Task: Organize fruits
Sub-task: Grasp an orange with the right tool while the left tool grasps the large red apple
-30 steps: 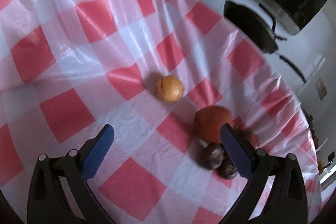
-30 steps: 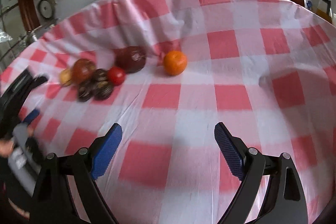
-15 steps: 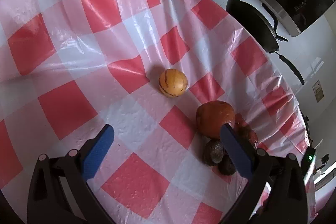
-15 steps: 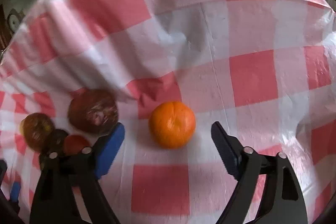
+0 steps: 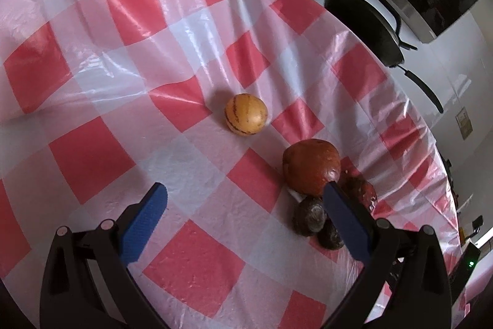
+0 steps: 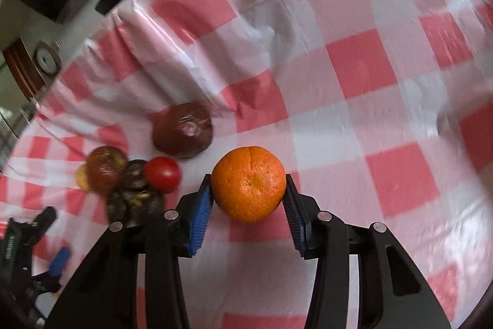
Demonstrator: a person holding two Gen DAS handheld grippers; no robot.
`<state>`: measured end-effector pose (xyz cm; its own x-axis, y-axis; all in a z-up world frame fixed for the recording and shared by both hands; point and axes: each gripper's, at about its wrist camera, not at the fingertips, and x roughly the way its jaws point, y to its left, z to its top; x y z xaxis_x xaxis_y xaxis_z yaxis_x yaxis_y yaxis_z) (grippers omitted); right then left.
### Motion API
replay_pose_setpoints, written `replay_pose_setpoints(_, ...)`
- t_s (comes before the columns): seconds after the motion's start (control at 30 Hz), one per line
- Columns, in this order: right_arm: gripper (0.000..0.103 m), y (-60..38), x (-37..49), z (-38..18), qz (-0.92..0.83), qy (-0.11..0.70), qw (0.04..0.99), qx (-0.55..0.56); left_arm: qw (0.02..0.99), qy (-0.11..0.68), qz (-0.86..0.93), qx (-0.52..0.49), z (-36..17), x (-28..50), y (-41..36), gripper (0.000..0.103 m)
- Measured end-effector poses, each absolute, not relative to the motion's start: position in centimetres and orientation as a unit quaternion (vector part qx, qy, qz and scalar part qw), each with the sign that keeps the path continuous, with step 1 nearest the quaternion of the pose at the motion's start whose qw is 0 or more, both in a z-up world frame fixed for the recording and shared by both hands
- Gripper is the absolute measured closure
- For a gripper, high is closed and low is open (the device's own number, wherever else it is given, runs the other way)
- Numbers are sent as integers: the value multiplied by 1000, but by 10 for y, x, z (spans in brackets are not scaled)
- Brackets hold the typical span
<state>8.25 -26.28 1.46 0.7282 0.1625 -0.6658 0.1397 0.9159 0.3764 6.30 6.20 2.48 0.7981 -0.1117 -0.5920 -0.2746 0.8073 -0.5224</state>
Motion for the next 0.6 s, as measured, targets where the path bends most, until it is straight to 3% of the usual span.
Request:
replay_pose_setpoints(0.2, 58, -266, 81, 11, 17, 362, 900, 240, 905, 317, 15, -283, 29, 71, 42, 2)
replay_pose_setpoints(0.6, 58, -267, 91, 18, 26, 365, 898, 245, 901, 367, 37, -227, 28, 162, -5, 2)
